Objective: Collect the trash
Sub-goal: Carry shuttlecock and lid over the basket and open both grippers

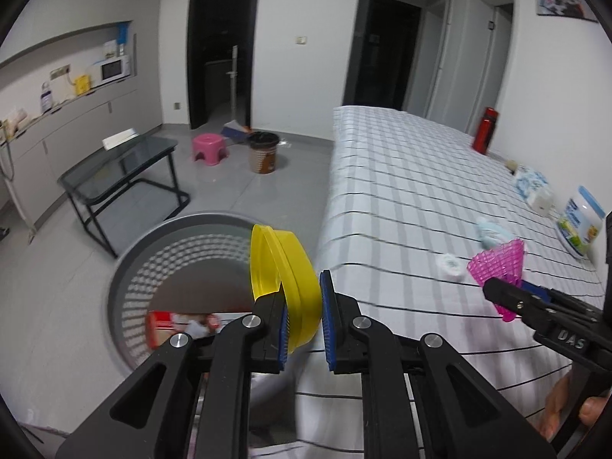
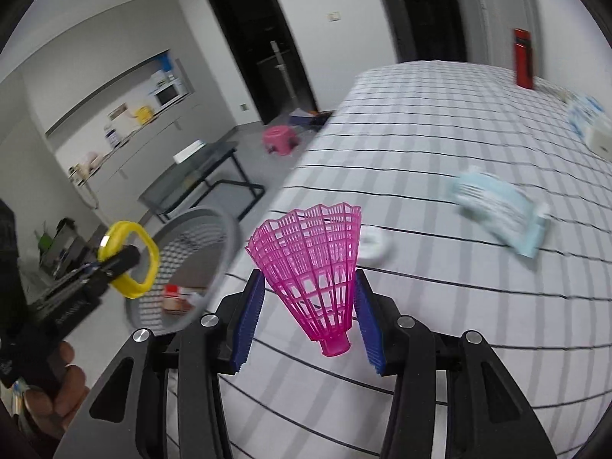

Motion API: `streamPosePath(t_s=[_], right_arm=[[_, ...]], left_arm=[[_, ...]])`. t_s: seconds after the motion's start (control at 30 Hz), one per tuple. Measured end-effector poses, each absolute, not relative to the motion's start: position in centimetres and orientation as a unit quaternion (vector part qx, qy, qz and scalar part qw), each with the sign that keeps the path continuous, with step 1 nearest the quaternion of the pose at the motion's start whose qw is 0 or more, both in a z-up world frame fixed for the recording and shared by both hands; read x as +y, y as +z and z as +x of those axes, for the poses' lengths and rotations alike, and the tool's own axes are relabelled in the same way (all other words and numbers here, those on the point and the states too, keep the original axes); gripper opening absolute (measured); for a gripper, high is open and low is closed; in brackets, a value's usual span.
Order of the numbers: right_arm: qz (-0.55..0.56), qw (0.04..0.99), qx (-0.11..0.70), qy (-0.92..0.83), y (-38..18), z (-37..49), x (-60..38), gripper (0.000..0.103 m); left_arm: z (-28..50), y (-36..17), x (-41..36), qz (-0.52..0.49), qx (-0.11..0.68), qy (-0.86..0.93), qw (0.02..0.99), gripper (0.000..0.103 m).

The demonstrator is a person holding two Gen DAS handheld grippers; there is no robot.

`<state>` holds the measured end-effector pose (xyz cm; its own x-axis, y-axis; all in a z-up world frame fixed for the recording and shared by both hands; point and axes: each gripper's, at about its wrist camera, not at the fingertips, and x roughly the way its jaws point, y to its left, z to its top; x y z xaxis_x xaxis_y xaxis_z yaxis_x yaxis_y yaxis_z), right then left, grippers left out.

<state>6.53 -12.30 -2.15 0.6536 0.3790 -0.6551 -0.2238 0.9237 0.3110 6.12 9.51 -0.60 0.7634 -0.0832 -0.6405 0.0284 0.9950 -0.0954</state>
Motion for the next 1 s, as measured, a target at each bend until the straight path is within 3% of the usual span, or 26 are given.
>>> streamPosePath(t_s=[0.53,1.0], right_arm=[[0.033,0.877,0.414,0.244,-3.5,10.5,1.7,0.046],[0.022,0.859,0.441,0.259,-5.9,13.7,6.5,0.046]], left_arm=[[8.4,-3.6,18.2,-0.058,0.369,0.013,0.928,0.015],[10.7,-6.7,21.8,-0.068,0.402,0.02,0.913,0.015]])
